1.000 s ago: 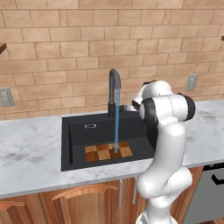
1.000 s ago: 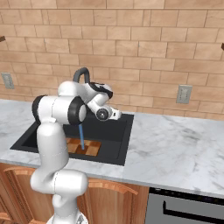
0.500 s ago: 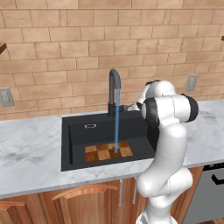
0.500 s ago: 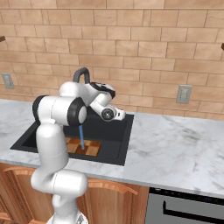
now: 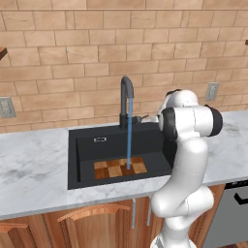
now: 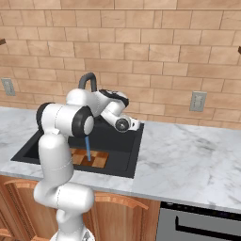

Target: Turn on the sink faucet with hot water and rinse the cutting board for ten seconds, then turn off the faucet. Push the cutting board to reach the water if necessary.

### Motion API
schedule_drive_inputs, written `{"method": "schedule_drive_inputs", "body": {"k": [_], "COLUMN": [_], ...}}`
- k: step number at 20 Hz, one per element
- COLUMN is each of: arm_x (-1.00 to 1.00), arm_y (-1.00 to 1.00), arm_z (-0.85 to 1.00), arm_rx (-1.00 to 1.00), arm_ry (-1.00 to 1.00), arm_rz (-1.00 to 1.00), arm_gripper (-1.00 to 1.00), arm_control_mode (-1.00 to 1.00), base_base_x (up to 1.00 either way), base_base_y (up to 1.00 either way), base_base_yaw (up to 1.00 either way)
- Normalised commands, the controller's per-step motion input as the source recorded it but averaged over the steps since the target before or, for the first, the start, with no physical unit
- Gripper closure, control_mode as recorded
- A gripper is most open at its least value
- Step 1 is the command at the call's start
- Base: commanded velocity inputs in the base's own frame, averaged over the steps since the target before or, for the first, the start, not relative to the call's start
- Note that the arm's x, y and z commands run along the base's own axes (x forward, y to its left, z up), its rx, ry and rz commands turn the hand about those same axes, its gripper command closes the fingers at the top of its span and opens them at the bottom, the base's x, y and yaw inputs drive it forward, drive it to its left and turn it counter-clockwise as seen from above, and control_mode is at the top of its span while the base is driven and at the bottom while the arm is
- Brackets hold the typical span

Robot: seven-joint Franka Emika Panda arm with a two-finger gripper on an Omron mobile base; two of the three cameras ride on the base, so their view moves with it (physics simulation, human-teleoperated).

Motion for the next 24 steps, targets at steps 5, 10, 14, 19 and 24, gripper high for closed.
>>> {"method": "schedule_drive_inputs", "body": {"k": [5,10,14,19,24], "arm_x": [0.00,0.00,0.03,0.14,0.30], "arm_y": [-0.09,0.00,0.00,0.00,0.00], "arm_z": [0.01,0.01,0.00,0.00,0.01], "arm_rx": [0.00,0.00,0.00,0.00,0.00], "arm_ry": [0.00,0.00,0.00,0.00,0.00], "arm_rz": [0.05,0.05,0.06,0.05,0.03], "arm_gripper": [1.00,1.00,1.00,1.00,1.00], "arm_control_mode": [-1.00,-1.00,-1.00,-1.00,-1.00], "base_base_x": [0.00,0.00,0.00,0.00,0.00], "base_base_y": [0.00,0.00,0.00,0.00,0.00], "base_base_yaw": [0.00,0.00,0.00,0.00,0.00]}}
